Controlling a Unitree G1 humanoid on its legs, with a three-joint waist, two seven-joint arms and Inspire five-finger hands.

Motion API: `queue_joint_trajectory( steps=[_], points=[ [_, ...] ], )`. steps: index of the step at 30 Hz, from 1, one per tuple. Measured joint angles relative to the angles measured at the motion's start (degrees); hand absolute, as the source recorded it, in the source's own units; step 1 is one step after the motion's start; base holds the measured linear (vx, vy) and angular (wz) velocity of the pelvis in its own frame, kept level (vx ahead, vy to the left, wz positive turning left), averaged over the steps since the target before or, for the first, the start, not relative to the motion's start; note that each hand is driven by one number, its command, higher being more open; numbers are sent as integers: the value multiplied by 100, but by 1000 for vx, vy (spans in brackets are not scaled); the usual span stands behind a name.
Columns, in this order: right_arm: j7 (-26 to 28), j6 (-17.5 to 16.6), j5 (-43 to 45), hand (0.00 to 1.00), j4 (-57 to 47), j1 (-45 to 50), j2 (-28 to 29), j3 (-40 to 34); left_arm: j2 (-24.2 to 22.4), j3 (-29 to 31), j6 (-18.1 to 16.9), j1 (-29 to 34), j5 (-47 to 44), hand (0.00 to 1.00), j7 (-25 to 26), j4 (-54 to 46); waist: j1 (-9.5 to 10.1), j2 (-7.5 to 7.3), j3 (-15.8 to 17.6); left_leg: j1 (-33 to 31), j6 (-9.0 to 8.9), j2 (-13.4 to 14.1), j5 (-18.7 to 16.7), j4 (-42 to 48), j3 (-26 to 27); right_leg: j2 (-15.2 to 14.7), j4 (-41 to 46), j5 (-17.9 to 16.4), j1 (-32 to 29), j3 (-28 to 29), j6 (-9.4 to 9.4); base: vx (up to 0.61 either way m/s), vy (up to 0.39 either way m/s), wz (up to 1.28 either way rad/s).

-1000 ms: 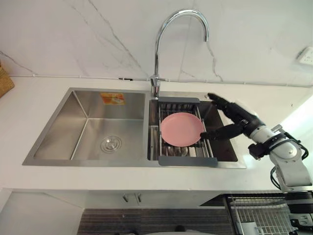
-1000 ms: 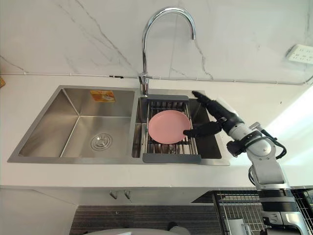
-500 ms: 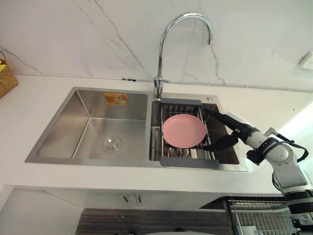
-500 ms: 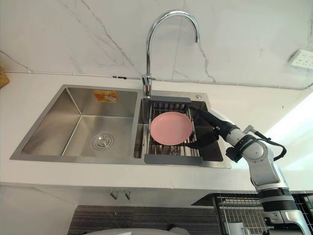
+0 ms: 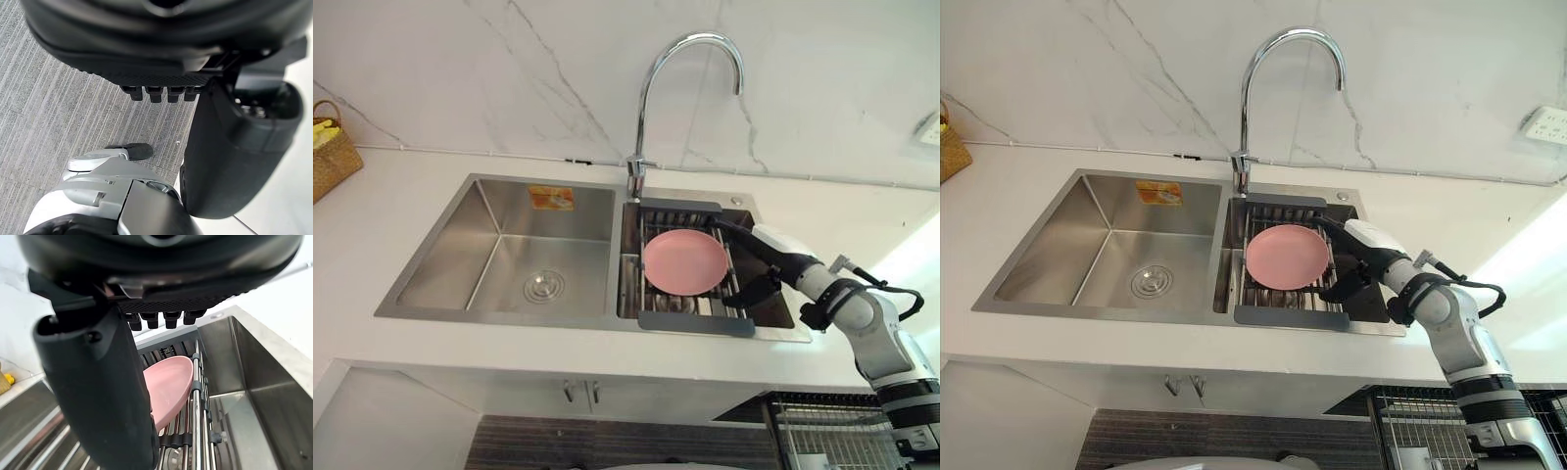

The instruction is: Walk over to the sink, pick up the cup, carry it to the dishwasher, place the cup inside the dishwasher, then close the dishwasher door

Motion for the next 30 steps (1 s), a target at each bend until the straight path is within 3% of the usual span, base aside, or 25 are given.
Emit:
queue_joint_trajectory(
  steps=[10,18,30],
  points=[
    [-255,-334,-803,100,0,1,231,277,32,-70,16,-20,3,100,-1,-10,25,4,0,-14,8,-1,5,0,-11,7,-21,11,2,-3,-7,0,0,0],
    [-653,-391,-1040,100,238,-1,331,461,38,-134,16,-25,5,100,-4,-71,112,13,4,-36,12,-10,11,-1,-98,8,-75,11,57,-88,-7,0,0,6],
    [-1750,-515,-1729,100,871,-1,579,657,53,-296,9,-29,11,100,-16,-171,157,92,54,-106,29,-39,63,-1,-302,-17,-80,11,93,-273,-7,-12,-3,8]
  ],
)
